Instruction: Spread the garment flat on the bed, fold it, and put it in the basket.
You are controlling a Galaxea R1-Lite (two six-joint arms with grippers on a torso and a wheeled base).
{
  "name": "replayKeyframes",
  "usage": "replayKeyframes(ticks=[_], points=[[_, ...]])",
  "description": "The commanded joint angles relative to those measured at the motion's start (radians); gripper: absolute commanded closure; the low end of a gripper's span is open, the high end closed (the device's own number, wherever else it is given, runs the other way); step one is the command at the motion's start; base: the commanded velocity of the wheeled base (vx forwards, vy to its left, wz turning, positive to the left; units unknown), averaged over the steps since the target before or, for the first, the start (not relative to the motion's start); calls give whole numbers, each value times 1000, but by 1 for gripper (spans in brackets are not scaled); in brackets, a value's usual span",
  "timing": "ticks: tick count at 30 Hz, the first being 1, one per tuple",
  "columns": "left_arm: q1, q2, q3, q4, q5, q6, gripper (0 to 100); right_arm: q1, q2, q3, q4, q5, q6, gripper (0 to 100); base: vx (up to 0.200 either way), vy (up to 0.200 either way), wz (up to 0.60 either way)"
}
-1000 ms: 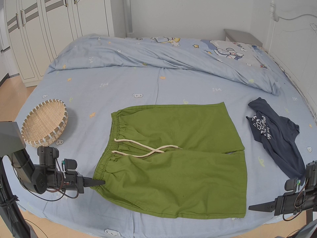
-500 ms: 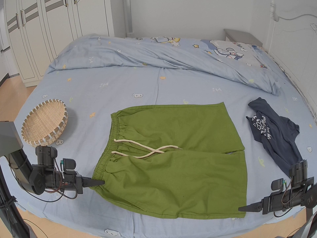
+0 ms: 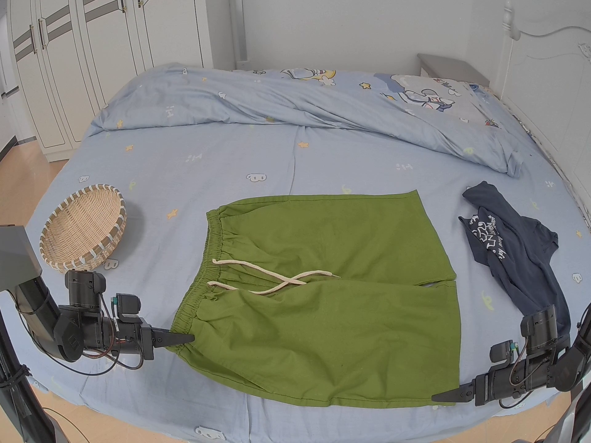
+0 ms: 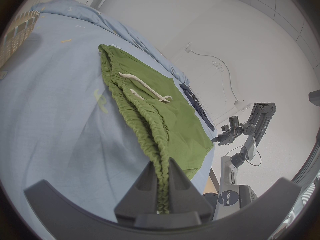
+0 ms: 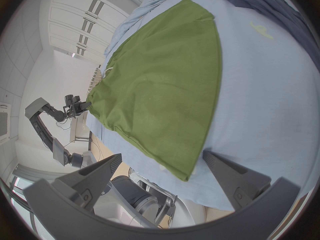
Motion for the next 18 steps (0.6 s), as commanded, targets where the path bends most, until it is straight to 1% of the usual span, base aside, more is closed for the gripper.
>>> replayKeyframes(ticks=[1, 2, 5, 13, 14, 18], points=[[1, -1, 0, -1, 0, 1, 100, 40, 18, 0, -18, 1, 5, 0, 0, 0, 0], [1, -1, 0, -1, 0, -1, 100, 57, 18, -2, -27, 1, 11, 0, 0, 0, 0], [3, -1, 0, -1, 0, -1, 100, 71, 26, -5, -38, 1, 36, 0, 0, 0, 0], [3, -1, 2, -1, 0, 1, 100, 73, 72, 3, -90, 1, 42, 0, 0, 0, 0], [3, -1, 2, -1, 0, 1, 100, 73, 75, 6, -96, 1, 42, 100, 0, 0, 0], [4, -2, 2, -1, 0, 1, 100, 73, 78, 8, -108, 1, 42, 100, 0, 0, 0]])
